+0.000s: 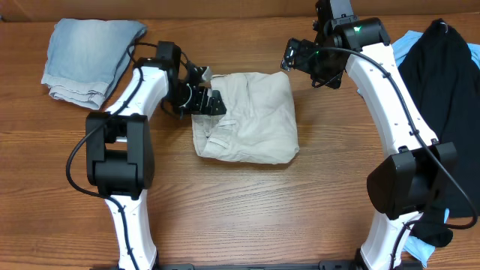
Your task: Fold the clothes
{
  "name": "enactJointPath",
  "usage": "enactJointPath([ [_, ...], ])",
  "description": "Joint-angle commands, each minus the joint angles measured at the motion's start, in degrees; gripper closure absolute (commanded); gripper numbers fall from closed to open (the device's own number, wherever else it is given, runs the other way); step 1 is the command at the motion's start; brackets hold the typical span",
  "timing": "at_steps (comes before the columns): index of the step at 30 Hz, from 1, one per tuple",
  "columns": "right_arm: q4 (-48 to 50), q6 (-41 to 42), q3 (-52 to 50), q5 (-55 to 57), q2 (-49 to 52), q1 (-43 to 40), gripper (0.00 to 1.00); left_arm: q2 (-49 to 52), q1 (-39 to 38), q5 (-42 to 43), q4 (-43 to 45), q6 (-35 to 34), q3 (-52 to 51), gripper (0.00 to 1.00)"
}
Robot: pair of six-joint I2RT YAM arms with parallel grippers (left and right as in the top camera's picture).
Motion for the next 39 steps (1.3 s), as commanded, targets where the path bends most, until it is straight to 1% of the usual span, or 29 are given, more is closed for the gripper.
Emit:
enactJointPath([
  [1, 0.20, -0.39, -0.07, 0.83, 0.28, -0.33, 0.00, 2.05, -4.07, 0.81, 1.46, -1.03, -4.35, 0.00],
  [2, 0.20, -0.42, -0.07, 0.83, 0.28, -0.33, 0.00, 2.05, -4.94, 0.76, 2.71, -1.49, -5.03, 0.02],
  [3, 0.17, -0.42, -0.07, 0.83, 0.28, -0.33, 0.00, 2.05, -5.49, 0.76, 3.58, -1.81, -5.40, 0.12],
  [4, 0.11, -0.42, -0.07, 0.83, 0.28, -0.33, 0.00, 2.05, -6.10, 0.68, 4.63, -2.25, -5.77, 0.25],
  [6, -0.11, -0.61, -0.07, 0.83, 0.28, -0.33, 0.00, 2.05, -7.34, -0.04, 6.40, -3.21, -6.08, 0.59],
  [7, -0.24, -0.61, -0.07, 0.87, 0.28, -0.33, 0.00, 2.05, -7.89, -0.26, 7.08, -3.41, -6.08, 0.72],
  [8, -0.35, -0.61, -0.07, 1.03, 0.28, -0.33, 0.00, 2.05, -8.33, -0.24, 7.89, -3.39, -6.08, 0.81],
  [11, -0.96, -0.61, -0.07, 2.19, 0.28, -0.33, 0.00, 2.05, -9.29, -0.31, 9.68, -3.34, -6.05, 0.93],
  [12, -1.22, -0.63, -0.07, 2.40, 0.28, -0.33, 0.00, 2.05, -9.29, -0.35, 9.92, -3.37, -6.03, 0.96],
  [15, -1.79, -0.61, -0.07, 3.02, 0.28, -0.33, 0.00, 2.05, -8.90, -0.22, 9.99, -3.39, -5.75, 0.96],
  [18, -1.66, -0.61, -0.07, 3.23, 0.28, -0.35, 0.00, 1.99, -7.72, 0.07, 9.79, -4.96, -4.59, 0.96],
  [21, -1.68, -0.59, -0.07, 3.39, 0.28, -0.33, 0.00, 1.88, -5.90, 1.38, 7.08, -6.21, -0.92, 0.96],
  [26, -1.70, -0.61, -0.07, 3.39, 0.28, -0.35, 0.00, 1.68, -2.08, 6.47, -1.86, -7.30, 10.12, 0.96],
  [31, -1.75, -0.59, -0.07, 3.37, 0.28, -0.39, 0.00, 1.66, 2.36, 9.99, -9.97, -13.62, 24.44, 0.96],
  [36, -1.81, -0.59, -0.07, 3.37, 0.28, -0.39, 0.00, 1.66, 6.01, 15.50, -11.34, -18.53, 36.06, 0.96],
  [39, -2.03, -0.59, -0.07, 3.37, 0.28, -0.39, 0.00, 1.66, 8.04, 15.47, -11.26, -20.74, 42.38, 0.96],
])
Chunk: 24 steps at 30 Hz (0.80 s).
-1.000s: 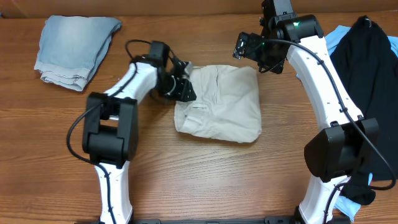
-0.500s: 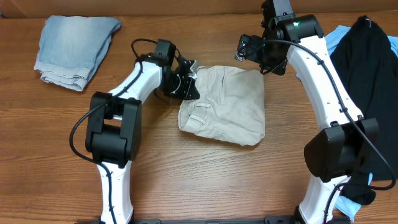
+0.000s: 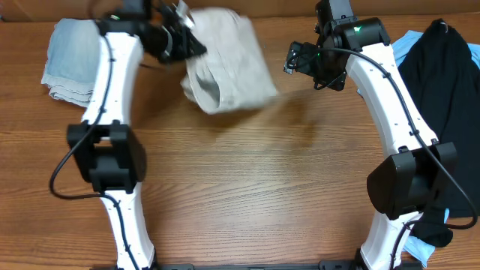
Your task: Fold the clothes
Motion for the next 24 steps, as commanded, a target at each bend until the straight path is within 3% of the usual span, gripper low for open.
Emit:
enactJointPath([
  [1, 0.02, -0.39, -0.04, 0.59, 0.28, -0.39, 0.00, -1.03, 2.01, 5.38, 0.13, -4.35, 8.02, 0.96],
  [7, -0.33, -0.39, -0.04, 0.59, 0.28, -0.37, 0.00, -1.03, 7.85, 4.74, 2.80, -9.29, 16.35, 0.96],
  [15, -1.38, -0.42, -0.04, 0.61, 0.28, -0.37, 0.00, -1.01, 18.10, -2.32, 7.04, -24.85, 16.35, 0.96],
  [24, -2.67, -1.92, -0.04, 0.61, 0.28, -0.39, 0.00, 0.39, 24.98, -5.42, 13.40, -37.68, 14.91, 0.96],
])
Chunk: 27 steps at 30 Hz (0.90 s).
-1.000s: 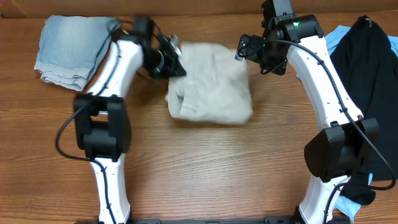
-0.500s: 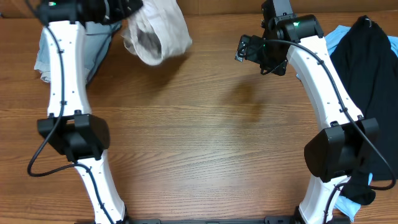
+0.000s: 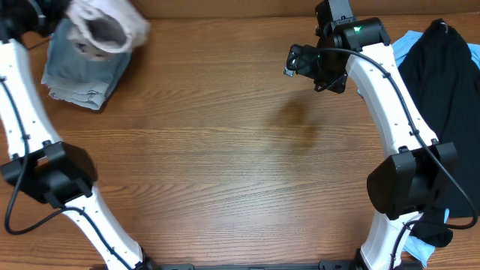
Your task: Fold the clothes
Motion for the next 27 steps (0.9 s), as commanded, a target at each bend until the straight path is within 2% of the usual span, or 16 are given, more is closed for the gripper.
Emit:
enactJointPath([
  [1, -0.76, -1.46, -0.04, 0.61, 0.28, -0.37, 0.00, 0.76, 0.22, 0.37, 3.26, -8.61, 0.70, 0.96],
  [8, -1.73, -1.46, -0.04, 0.61, 0.28, -0.37, 0.00, 6.84, 0.61, 1.70, 12.20, -22.05, 0.70, 0.96],
  [12, -1.75, -1.46, -0.04, 0.61, 0.28, -0.37, 0.00, 11.04, 0.63, 8.76, 23.80, -32.46, 0.70, 0.96],
  [15, -1.81, -1.46, -0.04, 0.61, 0.28, -0.37, 0.00, 12.50, 0.98, 11.39, 31.80, -37.33, 0.70, 0.96],
  [20, -1.73, -1.46, -0.04, 0.61, 0.28, -0.39, 0.00, 12.50, 2.67, 14.16, 33.51, -35.60, 0.72, 0.96],
  [23, -1.40, -1.46, -0.04, 0.63, 0.28, -0.39, 0.00, 12.50, 3.85, 16.24, 28.79, -28.35, 0.72, 0.96],
  [27, -2.05, -1.46, -0.04, 0.63, 0.28, -0.37, 0.00, 12.50, 6.08, 17.73, 17.94, -14.23, 0.72, 0.96],
])
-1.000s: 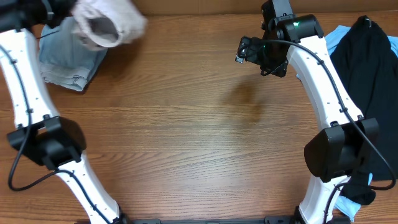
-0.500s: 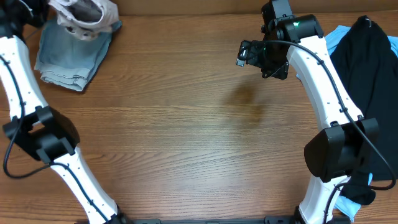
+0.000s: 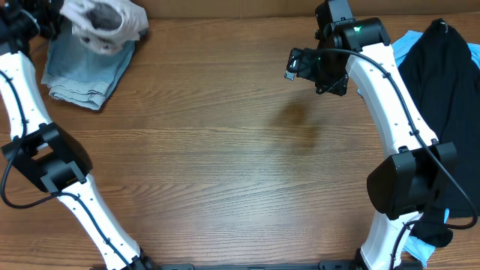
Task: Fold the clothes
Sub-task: 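Place the folded pants on the denim stack and release the left gripper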
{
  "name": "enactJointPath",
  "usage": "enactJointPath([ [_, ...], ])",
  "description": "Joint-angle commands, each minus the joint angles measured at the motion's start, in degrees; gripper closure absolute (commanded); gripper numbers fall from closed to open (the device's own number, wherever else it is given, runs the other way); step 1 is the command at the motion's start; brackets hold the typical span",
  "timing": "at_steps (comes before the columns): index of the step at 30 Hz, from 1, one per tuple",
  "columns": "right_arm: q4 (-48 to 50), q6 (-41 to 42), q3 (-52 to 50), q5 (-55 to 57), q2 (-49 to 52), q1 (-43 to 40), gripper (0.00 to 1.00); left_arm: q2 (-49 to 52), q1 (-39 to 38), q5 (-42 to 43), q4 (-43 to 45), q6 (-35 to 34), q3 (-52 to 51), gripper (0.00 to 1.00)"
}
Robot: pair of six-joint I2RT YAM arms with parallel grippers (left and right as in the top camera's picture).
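Note:
The folded beige garment [image 3: 105, 19] hangs bunched at the far left corner, over the top of the folded blue jeans [image 3: 82, 64]. My left gripper [image 3: 58, 16] is at its left edge and shut on it, partly hidden by the cloth and the frame's top edge. My right gripper [image 3: 291, 66] hovers over bare table at the back right of centre. Its fingers stand apart and hold nothing.
A black garment [image 3: 442, 90] lies in a heap at the right edge, with a light blue one [image 3: 409, 41] under it, beside the right arm. The wooden table [image 3: 240, 172] spans the middle and front.
The beige garment has dropped slightly and shifted a little right over the jeans, still in my left gripper. The left arm's base link has turned. The right arm is nearly unchanged.
The folded beige garment lay at the table's middle with my left gripper at its left edge. Then it was in the air at the back left, then over the jeans pile. Now it hangs just above that pile. The right gripper stayed at the back right.

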Motion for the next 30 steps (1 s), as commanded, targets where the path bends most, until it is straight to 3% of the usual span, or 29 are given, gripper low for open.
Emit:
enactJointPath([
  [1, -0.68, -0.44, -0.04, 0.72, 0.28, -0.37, 0.00, -1.86, 2.43, 4.72, -5.90, 15.69, 1.31, 0.96],
  [8, -1.31, -1.46, -0.07, 1.86, 0.28, -0.37, 0.00, -1.86, 6.21, 0.15, -25.42, 36.39, 1.31, 0.94],
  [9, -1.20, -1.46, -0.07, 1.86, 0.28, -0.37, 0.00, -1.86, 6.51, -1.40, -27.87, 39.30, 1.31, 0.85],
  [10, -1.14, -1.46, -0.07, 1.86, 0.28, -0.37, 0.00, -1.86, 6.75, -3.69, -30.91, 43.01, 1.31, 0.69],
  [11, -1.11, -1.46, -0.07, 1.86, 0.28, -0.37, 0.00, -1.86, 6.78, -6.29, -33.64, 46.07, 1.31, 0.53],
  [12, -1.11, -1.44, -0.07, 1.86, 0.28, -0.37, 0.00, -1.86, 6.75, -9.64, -36.30, 48.94, 1.31, 0.29],
  [14, -1.14, -1.44, -0.07, 1.86, 0.28, -0.37, 0.00, -1.86, 6.67, -18.62, -41.79, 53.88, 1.31, 0.11],
  [18, -1.09, -1.46, -0.07, 1.86, 0.28, -0.37, 0.00, -1.86, 6.49, -35.41, -48.35, 56.78, 1.31, 0.07],
  [20, -1.01, -1.46, -0.07, 1.88, 0.28, -0.37, 0.00, -1.86, 6.54, -38.84, -49.18, 56.81, 1.31, 0.07],
  [23, -0.63, -1.46, -0.07, 1.86, 0.28, -0.37, 0.00, -2.29, 6.95, -36.70, -49.16, 57.05, 1.40, 0.06],
  [26, -0.17, -1.46, -0.07, 1.86, 0.28, -0.37, 0.00, -3.32, 6.88, -30.75, -47.80, 58.49, 1.49, 0.00],
  [30, -0.04, -1.46, -0.07, 1.86, 0.28, -0.37, 0.00, -5.46, 5.22, -22.34, -46.14, 62.82, 1.95, 0.00],
])
